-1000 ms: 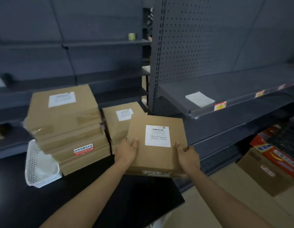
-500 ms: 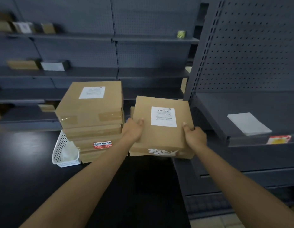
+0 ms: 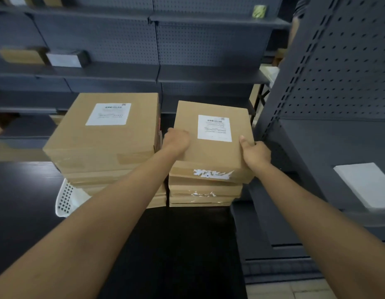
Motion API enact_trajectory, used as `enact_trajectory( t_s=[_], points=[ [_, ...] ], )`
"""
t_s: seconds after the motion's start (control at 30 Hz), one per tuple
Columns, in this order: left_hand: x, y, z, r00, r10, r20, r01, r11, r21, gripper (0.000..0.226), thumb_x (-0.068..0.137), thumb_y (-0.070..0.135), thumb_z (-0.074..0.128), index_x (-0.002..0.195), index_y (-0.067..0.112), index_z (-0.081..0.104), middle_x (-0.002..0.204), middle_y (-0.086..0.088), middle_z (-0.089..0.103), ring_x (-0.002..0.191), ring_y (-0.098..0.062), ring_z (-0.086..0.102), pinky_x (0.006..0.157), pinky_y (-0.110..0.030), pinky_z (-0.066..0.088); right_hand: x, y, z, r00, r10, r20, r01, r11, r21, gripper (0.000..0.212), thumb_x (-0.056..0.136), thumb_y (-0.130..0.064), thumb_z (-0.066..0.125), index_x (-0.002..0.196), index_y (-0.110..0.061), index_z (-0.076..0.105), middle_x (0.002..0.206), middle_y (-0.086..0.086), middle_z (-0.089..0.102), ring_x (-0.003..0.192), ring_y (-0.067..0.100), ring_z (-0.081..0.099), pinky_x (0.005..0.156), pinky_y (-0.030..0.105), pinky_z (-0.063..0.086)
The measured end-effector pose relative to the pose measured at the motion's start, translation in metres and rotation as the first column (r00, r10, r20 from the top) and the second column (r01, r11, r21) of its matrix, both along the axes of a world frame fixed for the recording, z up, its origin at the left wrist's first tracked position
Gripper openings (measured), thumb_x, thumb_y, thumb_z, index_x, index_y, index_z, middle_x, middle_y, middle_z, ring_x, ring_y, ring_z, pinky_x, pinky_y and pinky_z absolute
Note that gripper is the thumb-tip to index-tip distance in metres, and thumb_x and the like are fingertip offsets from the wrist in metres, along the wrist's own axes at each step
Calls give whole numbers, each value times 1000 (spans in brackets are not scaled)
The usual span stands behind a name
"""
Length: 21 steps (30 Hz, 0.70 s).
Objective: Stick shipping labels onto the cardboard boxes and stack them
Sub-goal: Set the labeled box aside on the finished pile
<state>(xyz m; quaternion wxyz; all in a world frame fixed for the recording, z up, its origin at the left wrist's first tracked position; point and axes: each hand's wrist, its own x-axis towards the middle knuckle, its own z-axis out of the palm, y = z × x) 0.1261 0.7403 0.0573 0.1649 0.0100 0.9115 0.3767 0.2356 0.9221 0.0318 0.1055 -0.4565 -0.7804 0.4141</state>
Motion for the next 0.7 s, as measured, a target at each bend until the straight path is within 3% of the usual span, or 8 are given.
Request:
enact_trajectory(
  t_s=[0.1, 0.23, 0.4, 0.57, 0.7],
  points=[
    [-9, 5, -5, 998, 61, 20, -60, 998, -32, 50, 102, 21, 33, 144, -5, 24, 148, -20, 32, 132, -36, 38, 102, -38, 35, -15, 2, -10, 999, 18, 27, -18, 1000, 7, 63, 90, -63, 45, 119, -7, 56, 119, 12, 62, 102, 32, 60, 77, 35, 46],
    [-10, 5, -20, 994, 101, 38, -102, 994, 35, 48, 98, 14, 40, 142, -4, 31, 142, -22, 42, 129, -37, 43, 100, -37, 39, -25, 3, -24, 996, 47, 75, -48, 999, 6, 64, 92, -60, 45, 123, -5, 55, 123, 14, 61, 107, 34, 59, 84, 37, 47],
    [-8, 1, -43, 983, 173, 56, -172, 985, -15, 58, 101, 36, 36, 146, 1, 24, 150, -17, 35, 134, -36, 37, 105, -40, 33, -27, -4, -36, 987, 65, 150, -79, 993, 92, 64, 94, -60, 41, 127, -6, 46, 125, 15, 58, 111, 35, 57, 78, 36, 42],
    [-5, 1, -49, 987, 161, -7, -162, 986, -28, 58, 101, 40, 33, 145, 2, 25, 148, -17, 37, 133, -37, 37, 104, -42, 33, -31, -3, -38, 969, 90, 230, -116, 988, 103, 69, 95, -62, 34, 135, -7, 35, 130, 16, 53, 115, 36, 54, 78, 38, 39],
    [-5, 0, -52, 989, 141, -44, -144, 987, -77, 58, 101, 41, 32, 143, 2, 27, 147, -19, 38, 133, -39, 37, 105, -44, 32, -32, -3, -40, 970, 81, 230, -105, 990, 93, 69, 94, -62, 35, 133, -6, 37, 130, 16, 53, 115, 35, 54, 77, 37, 36]
  ],
)
